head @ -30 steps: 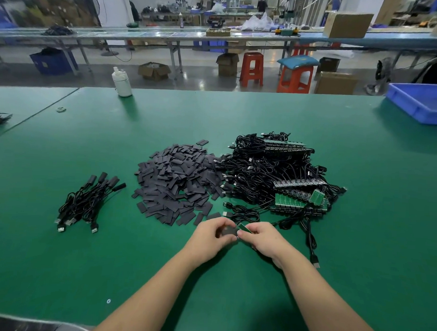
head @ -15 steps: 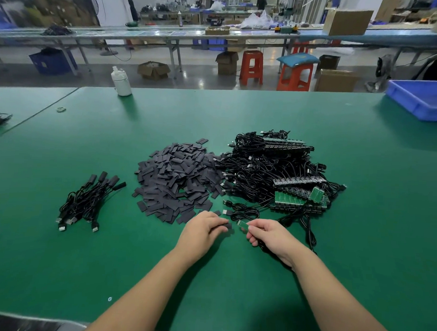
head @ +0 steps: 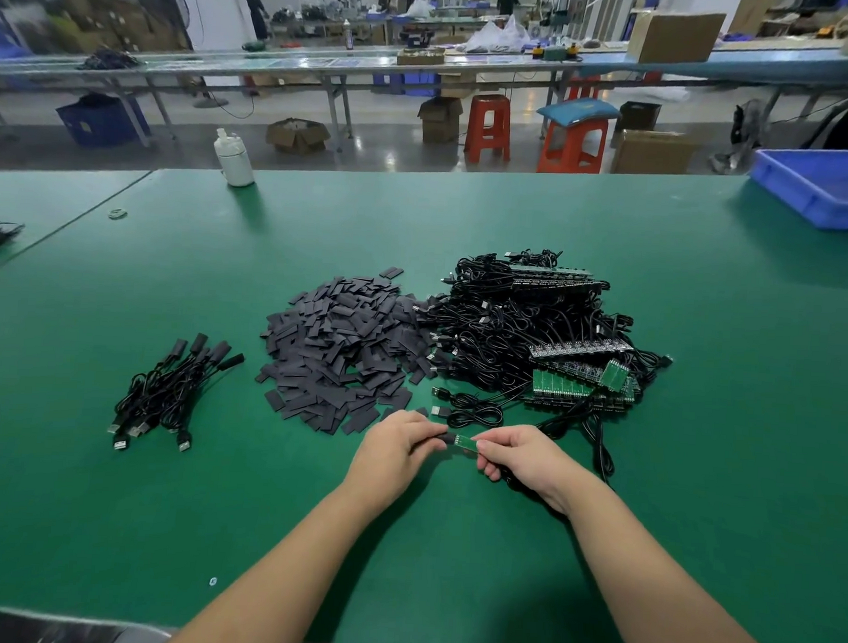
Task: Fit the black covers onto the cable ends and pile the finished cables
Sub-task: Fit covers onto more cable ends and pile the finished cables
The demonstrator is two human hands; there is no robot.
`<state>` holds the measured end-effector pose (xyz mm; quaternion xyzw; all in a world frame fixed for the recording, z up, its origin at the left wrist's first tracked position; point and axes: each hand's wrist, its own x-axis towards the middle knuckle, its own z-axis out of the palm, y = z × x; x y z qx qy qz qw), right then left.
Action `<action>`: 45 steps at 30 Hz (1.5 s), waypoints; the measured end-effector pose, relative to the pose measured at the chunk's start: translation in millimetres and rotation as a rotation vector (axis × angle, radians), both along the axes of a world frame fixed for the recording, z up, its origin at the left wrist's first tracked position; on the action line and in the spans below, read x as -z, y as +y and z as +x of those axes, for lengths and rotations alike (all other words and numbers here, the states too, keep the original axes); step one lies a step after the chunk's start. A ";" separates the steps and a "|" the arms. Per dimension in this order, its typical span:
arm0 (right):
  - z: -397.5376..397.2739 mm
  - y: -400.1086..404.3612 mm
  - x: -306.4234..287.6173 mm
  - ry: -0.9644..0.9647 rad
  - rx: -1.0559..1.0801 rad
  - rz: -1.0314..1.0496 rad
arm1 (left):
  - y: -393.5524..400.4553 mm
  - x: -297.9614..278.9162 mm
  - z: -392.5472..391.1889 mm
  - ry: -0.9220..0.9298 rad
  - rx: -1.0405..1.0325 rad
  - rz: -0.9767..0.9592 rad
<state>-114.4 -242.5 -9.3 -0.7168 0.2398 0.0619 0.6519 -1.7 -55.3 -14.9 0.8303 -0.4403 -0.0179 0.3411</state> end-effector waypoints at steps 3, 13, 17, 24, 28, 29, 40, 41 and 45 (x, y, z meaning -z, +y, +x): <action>0.2 0.4 -0.3 0.004 -0.003 0.000 | -0.4 0.3 -0.3 -0.019 0.022 0.004; 2.6 0.5 -0.9 0.039 -0.027 -0.040 | 1.0 -7.0 7.4 -0.070 0.122 0.033; 2.1 -0.2 -0.6 0.032 -0.013 -0.018 | 1.1 -7.6 5.4 -0.061 0.141 0.038; 2.5 -2.3 1.4 0.008 0.031 0.039 | -3.6 -12.5 3.3 -0.087 0.130 0.073; 3.9 -1.8 2.2 0.022 0.013 0.004 | -4.2 -11.9 1.7 -0.038 0.097 0.085; 4.2 -1.8 2.2 0.026 0.013 -0.003 | -3.6 -11.2 1.5 -0.034 0.099 0.090; 6.3 -1.0 3.1 0.044 -0.030 -0.086 | -8.0 -9.5 0.8 -0.041 0.060 0.167; 6.7 -0.4 3.2 0.048 -0.039 -0.101 | -8.0 -9.5 1.1 -0.042 0.054 0.182; 6.0 1.1 4.4 0.049 -0.045 -0.116 | -9.2 -8.3 -0.8 -0.036 0.000 0.211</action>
